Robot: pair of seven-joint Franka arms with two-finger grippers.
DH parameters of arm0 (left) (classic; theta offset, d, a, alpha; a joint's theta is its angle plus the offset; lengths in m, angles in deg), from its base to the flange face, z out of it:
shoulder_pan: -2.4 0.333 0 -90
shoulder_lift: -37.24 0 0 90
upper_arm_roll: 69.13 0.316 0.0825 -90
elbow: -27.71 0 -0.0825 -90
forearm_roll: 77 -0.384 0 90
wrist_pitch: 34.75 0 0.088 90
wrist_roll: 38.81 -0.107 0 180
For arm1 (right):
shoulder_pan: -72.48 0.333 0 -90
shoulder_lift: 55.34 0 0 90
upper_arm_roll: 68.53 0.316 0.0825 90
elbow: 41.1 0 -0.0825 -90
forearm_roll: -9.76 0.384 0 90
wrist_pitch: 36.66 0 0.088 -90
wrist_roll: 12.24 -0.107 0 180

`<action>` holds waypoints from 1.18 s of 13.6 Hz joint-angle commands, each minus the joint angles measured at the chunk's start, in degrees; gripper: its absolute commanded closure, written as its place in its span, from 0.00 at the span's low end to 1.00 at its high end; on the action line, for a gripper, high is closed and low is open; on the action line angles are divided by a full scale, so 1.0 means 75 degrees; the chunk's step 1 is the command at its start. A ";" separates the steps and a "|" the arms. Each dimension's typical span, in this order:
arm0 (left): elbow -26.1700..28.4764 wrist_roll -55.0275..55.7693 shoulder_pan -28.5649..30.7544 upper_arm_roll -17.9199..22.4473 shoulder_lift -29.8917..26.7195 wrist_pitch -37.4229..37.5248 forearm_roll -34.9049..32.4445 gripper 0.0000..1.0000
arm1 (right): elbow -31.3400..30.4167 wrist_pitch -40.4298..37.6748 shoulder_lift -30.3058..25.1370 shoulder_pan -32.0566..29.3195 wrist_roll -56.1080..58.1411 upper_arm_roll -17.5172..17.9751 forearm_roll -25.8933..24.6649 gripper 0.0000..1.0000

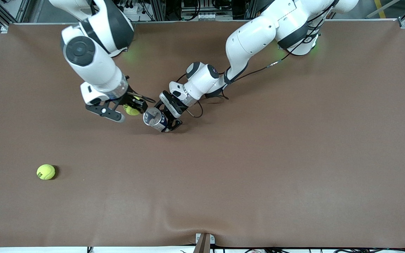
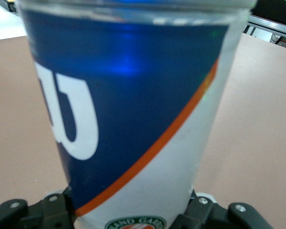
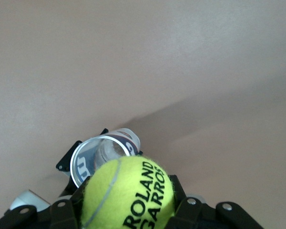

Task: Insert tennis ball vertically with right arm
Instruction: 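Carry the ball with the right gripper above the can's open rim, then lower the ball into the can and open the right gripper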

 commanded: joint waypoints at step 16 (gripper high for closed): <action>-0.0173 0.0071 -0.0108 0.0027 0.0327 -0.0029 0.0123 0.21 | -0.0059 0.1006 0.0970 0.0692 -0.1365 0.0003 -0.0852 0.37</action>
